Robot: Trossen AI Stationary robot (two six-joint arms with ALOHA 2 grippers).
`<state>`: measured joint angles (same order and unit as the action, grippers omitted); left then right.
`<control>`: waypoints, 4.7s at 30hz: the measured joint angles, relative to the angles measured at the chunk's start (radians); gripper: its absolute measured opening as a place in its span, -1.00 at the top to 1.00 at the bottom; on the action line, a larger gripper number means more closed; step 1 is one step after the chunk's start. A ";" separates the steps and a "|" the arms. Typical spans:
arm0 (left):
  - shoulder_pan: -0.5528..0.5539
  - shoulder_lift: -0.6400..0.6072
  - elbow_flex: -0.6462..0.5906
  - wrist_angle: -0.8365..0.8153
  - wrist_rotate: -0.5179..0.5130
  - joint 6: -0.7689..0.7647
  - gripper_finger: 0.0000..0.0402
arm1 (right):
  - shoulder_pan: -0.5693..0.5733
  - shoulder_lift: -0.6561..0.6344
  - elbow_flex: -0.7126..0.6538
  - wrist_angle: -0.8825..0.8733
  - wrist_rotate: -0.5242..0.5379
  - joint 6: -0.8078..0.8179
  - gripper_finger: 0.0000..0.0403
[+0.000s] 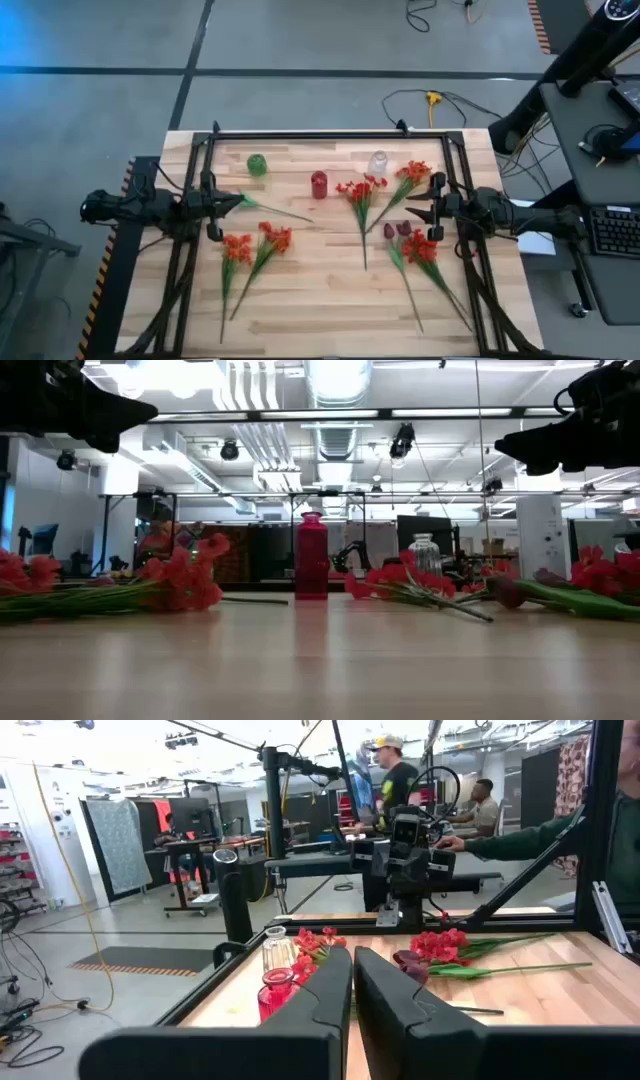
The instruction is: Sort flowers into vase by color
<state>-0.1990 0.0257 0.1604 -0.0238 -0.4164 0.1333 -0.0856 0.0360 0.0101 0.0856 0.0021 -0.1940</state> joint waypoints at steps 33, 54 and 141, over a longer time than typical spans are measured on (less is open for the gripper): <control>0.000 0.000 0.000 0.000 0.000 0.000 1.00 | 0.000 0.000 0.000 0.000 0.000 0.000 0.37; 0.000 0.000 0.000 0.000 0.000 0.000 1.00 | 0.000 0.000 0.000 0.000 0.000 0.000 0.37; -0.136 0.903 0.603 -0.618 0.061 -1.220 1.00 | 0.000 0.333 0.480 -0.418 0.133 0.655 0.37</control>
<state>-0.3352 0.9286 0.7637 -0.6417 -0.3552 -1.0864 -0.0853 0.3691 0.4900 -0.3322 0.1349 0.4612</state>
